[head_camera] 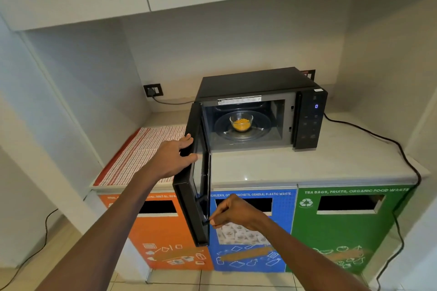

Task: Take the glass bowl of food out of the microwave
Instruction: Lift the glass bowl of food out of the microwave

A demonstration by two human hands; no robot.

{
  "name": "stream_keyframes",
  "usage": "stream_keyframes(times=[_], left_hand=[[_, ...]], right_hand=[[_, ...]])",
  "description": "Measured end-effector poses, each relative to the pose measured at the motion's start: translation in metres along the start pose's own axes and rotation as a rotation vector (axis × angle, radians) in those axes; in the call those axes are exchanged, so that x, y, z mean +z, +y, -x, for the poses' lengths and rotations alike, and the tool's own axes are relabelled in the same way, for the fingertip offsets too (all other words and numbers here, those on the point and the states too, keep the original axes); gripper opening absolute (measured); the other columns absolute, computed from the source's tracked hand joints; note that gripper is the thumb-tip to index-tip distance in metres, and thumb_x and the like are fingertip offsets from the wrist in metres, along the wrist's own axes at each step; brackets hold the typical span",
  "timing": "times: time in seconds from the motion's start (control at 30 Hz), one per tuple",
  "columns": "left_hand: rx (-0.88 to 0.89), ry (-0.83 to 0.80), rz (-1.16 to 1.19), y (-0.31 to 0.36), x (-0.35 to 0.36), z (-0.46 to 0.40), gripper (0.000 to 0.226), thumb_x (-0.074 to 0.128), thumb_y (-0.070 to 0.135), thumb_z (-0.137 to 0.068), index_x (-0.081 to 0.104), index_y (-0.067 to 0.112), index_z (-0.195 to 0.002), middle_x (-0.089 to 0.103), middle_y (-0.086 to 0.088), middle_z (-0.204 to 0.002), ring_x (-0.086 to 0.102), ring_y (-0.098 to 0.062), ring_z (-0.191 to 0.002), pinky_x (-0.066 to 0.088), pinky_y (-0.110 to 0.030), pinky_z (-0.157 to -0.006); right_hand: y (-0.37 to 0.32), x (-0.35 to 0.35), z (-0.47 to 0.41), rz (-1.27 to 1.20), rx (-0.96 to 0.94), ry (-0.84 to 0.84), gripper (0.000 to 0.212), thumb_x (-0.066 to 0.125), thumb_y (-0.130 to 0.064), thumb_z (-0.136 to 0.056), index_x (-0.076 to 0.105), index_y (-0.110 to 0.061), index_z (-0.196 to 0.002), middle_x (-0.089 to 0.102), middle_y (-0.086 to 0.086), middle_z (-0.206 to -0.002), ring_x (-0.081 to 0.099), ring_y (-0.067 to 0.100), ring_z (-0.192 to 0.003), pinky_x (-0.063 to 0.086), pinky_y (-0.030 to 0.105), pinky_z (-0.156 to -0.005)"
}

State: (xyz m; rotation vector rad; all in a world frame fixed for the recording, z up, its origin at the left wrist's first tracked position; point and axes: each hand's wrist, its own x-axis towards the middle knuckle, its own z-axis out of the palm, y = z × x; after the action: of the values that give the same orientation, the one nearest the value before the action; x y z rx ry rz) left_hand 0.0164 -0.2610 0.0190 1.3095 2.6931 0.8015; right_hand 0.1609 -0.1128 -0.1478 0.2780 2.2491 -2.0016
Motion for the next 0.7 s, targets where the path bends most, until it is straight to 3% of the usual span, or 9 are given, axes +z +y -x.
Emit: stream_keyframes(times=[0.17,0.27,0.4,0.5,0.57,0.6,0.67,0.7], left_hand=[[-0.024,0.016,-0.027,-0.002,-0.004,0.005,0.060,0.063,0.030,-0.089,0.043,0.017,-0.145,0.035,0.003,-0.156,0.039,-0.023,-0.141,0.031,-0.025,-0.103],[-0.056,0.024,-0.057,0.000,-0.005,0.006,0.059,0.061,0.026,-0.089,0.044,0.015,-0.144,0.036,0.001,-0.157,0.036,-0.027,-0.143,0.028,-0.036,-0.115],[-0.088,0.045,-0.069,0.001,-0.003,0.006,0.058,0.061,0.022,-0.089,0.044,0.011,-0.144,0.036,-0.005,-0.156,0.037,-0.028,-0.142,0.027,-0.033,-0.114],[-0.120,0.048,-0.096,0.002,-0.001,0.005,0.058,0.059,0.021,-0.090,0.043,0.010,-0.144,0.034,-0.008,-0.157,0.038,-0.031,-0.141,0.030,-0.035,-0.113],[-0.102,0.061,-0.173,0.006,0.001,0.003,0.052,0.058,0.018,-0.090,0.049,0.006,-0.139,0.043,-0.014,-0.152,0.050,-0.034,-0.129,0.040,-0.038,-0.105],[-0.077,0.077,-0.209,0.008,0.002,0.003,0.044,0.058,0.016,-0.088,0.056,0.004,-0.131,0.053,-0.017,-0.142,0.058,-0.033,-0.113,0.048,-0.037,-0.092],[-0.066,0.096,-0.263,0.014,0.004,0.001,0.027,0.058,0.013,-0.086,0.064,0.002,-0.110,0.065,-0.017,-0.111,0.059,-0.025,-0.084,0.048,-0.034,-0.068],[-0.081,0.103,-0.290,0.017,0.006,0.001,0.022,0.058,0.014,-0.086,0.064,0.002,-0.103,0.065,-0.016,-0.104,0.059,-0.025,-0.081,0.048,-0.035,-0.066]], right_hand=[[0.002,0.014,-0.007,0.013,-0.046,0.036,0.022,0.081,-0.010,-0.076,0.077,0.001,-0.094,0.074,0.027,-0.098,0.074,0.031,-0.088,0.061,0.033,-0.085],[0.002,0.022,-0.010,0.031,-0.063,0.062,0.019,0.082,-0.012,-0.075,0.078,-0.003,-0.091,0.075,0.025,-0.096,0.075,0.031,-0.089,0.061,0.031,-0.083],[0.001,0.032,-0.012,0.047,-0.070,0.089,0.017,0.082,-0.014,-0.075,0.078,-0.005,-0.089,0.077,0.020,-0.091,0.076,0.018,-0.078,0.057,0.015,-0.068],[0.000,0.035,-0.013,0.029,-0.072,0.086,0.014,0.082,-0.013,-0.075,0.079,-0.007,-0.087,0.077,0.019,-0.091,0.076,0.015,-0.076,0.056,0.015,-0.068],[0.000,0.034,-0.014,0.030,-0.072,0.080,0.013,0.082,-0.013,-0.075,0.079,-0.008,-0.086,0.076,0.022,-0.094,0.076,0.015,-0.076,0.057,0.016,-0.070],[-0.001,0.034,-0.014,0.034,-0.071,0.078,0.014,0.082,-0.014,-0.075,0.079,-0.009,-0.087,0.076,0.022,-0.095,0.076,0.015,-0.077,0.057,0.016,-0.070],[-0.001,0.033,-0.014,0.040,-0.066,0.069,0.017,0.082,-0.015,-0.075,0.079,-0.007,-0.090,0.076,0.021,-0.096,0.076,0.016,-0.079,0.058,0.017,-0.072],[-0.001,0.032,-0.014,0.038,-0.061,0.058,0.019,0.082,-0.015,-0.076,0.078,-0.006,-0.092,0.076,0.021,-0.097,0.076,0.017,-0.080,0.059,0.020,-0.074]])
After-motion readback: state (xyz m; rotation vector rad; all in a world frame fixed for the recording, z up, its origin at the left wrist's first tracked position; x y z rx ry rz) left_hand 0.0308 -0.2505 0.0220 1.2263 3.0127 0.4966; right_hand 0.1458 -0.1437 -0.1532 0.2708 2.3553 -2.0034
